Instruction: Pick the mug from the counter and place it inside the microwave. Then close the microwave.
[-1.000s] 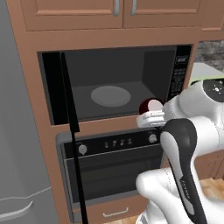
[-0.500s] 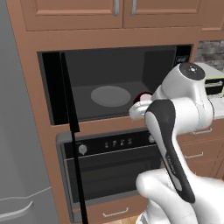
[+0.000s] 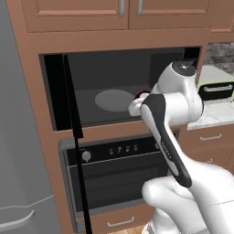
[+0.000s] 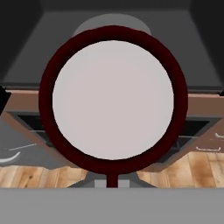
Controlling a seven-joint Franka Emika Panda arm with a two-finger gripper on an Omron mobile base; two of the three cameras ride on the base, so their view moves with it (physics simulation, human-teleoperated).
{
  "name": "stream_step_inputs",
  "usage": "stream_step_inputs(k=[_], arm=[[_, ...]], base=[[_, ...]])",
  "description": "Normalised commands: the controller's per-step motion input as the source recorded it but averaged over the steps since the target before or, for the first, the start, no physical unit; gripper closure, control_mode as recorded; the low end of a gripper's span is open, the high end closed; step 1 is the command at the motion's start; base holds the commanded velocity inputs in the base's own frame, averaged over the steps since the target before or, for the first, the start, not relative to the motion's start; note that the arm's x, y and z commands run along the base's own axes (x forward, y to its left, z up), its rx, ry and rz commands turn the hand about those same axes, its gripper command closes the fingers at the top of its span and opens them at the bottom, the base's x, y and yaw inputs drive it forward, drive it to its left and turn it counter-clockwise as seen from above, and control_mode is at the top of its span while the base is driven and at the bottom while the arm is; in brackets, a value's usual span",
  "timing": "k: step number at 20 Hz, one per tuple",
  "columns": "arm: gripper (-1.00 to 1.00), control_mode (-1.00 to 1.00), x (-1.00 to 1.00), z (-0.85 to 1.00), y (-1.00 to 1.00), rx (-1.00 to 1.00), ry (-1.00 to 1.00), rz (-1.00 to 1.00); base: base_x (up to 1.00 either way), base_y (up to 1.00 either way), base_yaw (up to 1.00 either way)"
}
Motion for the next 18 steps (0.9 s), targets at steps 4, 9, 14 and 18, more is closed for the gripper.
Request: stream_step_inputs(k=[4, 9, 14, 18], arm=[[1.00, -1.00, 0.33, -0.23, 0.02, 0.00, 0.02, 0.00], [1.00, -1.00, 0.24, -0.22, 0.01, 0.00, 0.05, 0.00], [1.00, -1.00, 0.24, -0.03, 0.05, 0.00, 0.01, 0.00], [1.00, -1.00, 0.50, 0.00, 0.05, 0.00, 0.00, 0.00]], base=[[0.00, 0.00, 0.00], [0.00, 0.00, 0.00], [0.00, 0.00, 0.00], [0.00, 0.00, 0.00]])
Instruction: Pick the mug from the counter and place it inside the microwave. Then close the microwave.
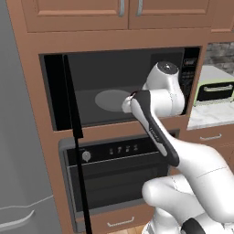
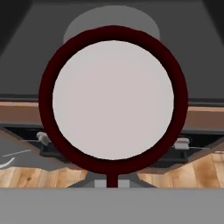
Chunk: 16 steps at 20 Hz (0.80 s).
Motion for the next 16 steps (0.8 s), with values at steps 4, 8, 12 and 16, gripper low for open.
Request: stream_step_inputs(k=[4, 8, 12, 16], arm=[[1.00, -1.00, 0.55, 0.00, 0.11, 0.00, 0.00, 0.00], [1.00, -1.00, 0.57, -0.02, 0.12, 0.00, 0.00, 0.00], [1.00, -1.00, 0.44, -0.05, 0.14, 0.00, 0.01, 0.00], [1.00, -1.00, 0.06, -0.16, 0.01, 0.00, 0.00, 0.00]], base=[[0.00, 0.00, 0.00], [0.00, 0.00, 0.00], [0.00, 0.00, 0.00], [0.00, 0.00, 0.00]])
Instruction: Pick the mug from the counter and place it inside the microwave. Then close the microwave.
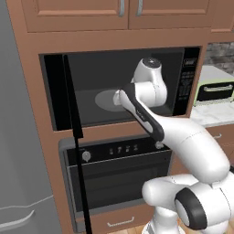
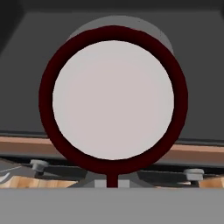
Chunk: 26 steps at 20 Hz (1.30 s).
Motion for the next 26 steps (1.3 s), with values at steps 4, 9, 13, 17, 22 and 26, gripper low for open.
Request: stream_step_inputs(k=[4, 9, 13, 17, 22, 26], arm=[[1.00, -1.00, 0.09, -0.30, 0.00, 0.00, 0.00, 0.00], [1.00, -1.00, 0.26, -0.32, 0.00, 0.00, 0.05, 0.00], [1.00, -1.00, 0.46, 0.00, 0.00, 0.00, 0.03, 0.00], [1.00, -1.00, 0.52, 0.00, 0.00, 0.00, 0.04, 0.00], [1.00, -1.00, 0.32, 0.00, 0.00, 0.00, 0.04, 0.01], [1.00, -1.00, 0.33, -0.03, 0.00, 0.00, 0.00, 0.02]], base=[[0.00, 0.00, 0.00], [0.00, 0.00, 0.00], [0.00, 0.00, 0.00], [0.00, 0.00, 0.00], [0.00, 0.00, 0.00], [0.00, 0.00, 0.00]])
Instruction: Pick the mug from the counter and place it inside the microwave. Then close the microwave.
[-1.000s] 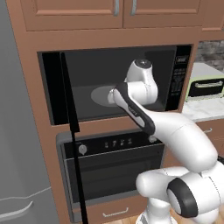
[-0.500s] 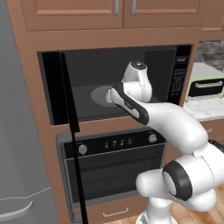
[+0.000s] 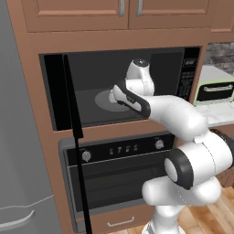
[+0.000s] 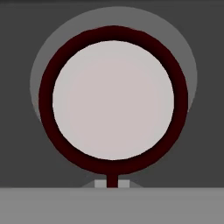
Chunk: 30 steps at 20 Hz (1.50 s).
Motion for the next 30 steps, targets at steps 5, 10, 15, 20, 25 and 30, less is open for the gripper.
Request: stream_step_inputs(k=[5, 10, 15, 20, 25, 30], arm=[[1.00, -1.00, 0.31, -0.15, 0.00, 0.00, 0.01, 0.02], [1.00, -1.00, 0.32, -0.18, 0.00, 0.00, 0.02, 0.02], [1.00, -1.00, 0.31, -0.10, 0.00, 0.00, 0.02, 0.01], [1.00, -1.00, 0.27, -0.10, 0.05, 0.00, 0.03, 0.01], [1.00, -1.00, 0.02, -0.11, 0.19, 0.00, 0.06, 0.03], [1.00, -1.00, 0.00, -0.22, 0.13, 0.00, 0.02, 0.01]], base=[[0.00, 0.00, 0.00], [0.00, 0.00, 0.00], [0.00, 0.00, 0.00], [0.00, 0.00, 0.00], [0.00, 0.00, 0.00], [0.00, 0.00, 0.00]])
